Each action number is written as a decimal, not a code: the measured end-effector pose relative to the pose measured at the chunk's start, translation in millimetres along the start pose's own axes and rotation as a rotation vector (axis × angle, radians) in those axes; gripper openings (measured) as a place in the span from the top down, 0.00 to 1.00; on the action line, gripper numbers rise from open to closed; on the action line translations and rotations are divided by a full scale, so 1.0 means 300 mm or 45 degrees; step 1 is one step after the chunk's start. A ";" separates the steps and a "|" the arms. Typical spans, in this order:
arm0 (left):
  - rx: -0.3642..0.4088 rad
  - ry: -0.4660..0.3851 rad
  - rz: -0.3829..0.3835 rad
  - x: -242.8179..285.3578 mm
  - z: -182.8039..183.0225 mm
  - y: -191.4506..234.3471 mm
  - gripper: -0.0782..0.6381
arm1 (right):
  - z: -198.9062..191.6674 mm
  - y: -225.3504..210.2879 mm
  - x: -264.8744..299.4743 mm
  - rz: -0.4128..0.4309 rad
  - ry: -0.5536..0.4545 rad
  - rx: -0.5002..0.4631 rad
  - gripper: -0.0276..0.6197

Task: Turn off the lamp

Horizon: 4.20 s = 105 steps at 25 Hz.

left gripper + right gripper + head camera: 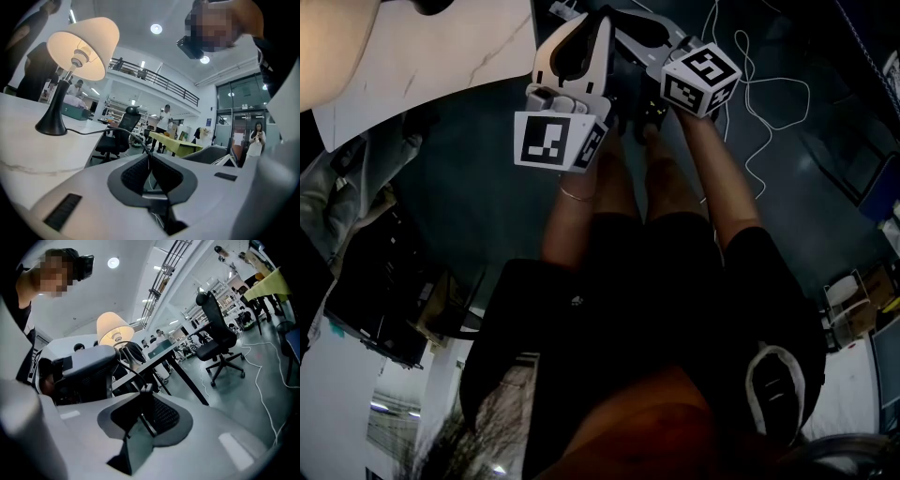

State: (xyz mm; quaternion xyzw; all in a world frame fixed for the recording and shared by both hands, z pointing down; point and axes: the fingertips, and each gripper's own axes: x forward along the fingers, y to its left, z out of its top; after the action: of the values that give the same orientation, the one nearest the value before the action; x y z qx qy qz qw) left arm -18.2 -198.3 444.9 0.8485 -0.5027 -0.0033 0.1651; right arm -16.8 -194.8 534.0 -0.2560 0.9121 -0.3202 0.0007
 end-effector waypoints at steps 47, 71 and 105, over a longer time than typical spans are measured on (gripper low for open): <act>0.169 0.328 -0.123 -0.031 -0.328 0.031 0.85 | 0.123 0.028 -0.102 0.268 -0.176 0.485 0.85; 0.302 0.398 -0.150 -0.049 -0.353 -0.016 0.86 | 0.106 0.011 -0.108 0.198 -0.182 0.363 0.82; 0.307 0.445 -0.172 -0.057 -0.381 -0.029 0.86 | 0.088 -0.002 -0.102 0.198 -0.164 0.422 0.83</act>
State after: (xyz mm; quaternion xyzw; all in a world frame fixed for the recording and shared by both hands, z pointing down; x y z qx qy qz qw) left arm 0.4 -148.4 547.7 0.8815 -0.4053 0.1929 0.1462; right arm 14.5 -196.2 508.4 -0.2011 0.8620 -0.4479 0.1261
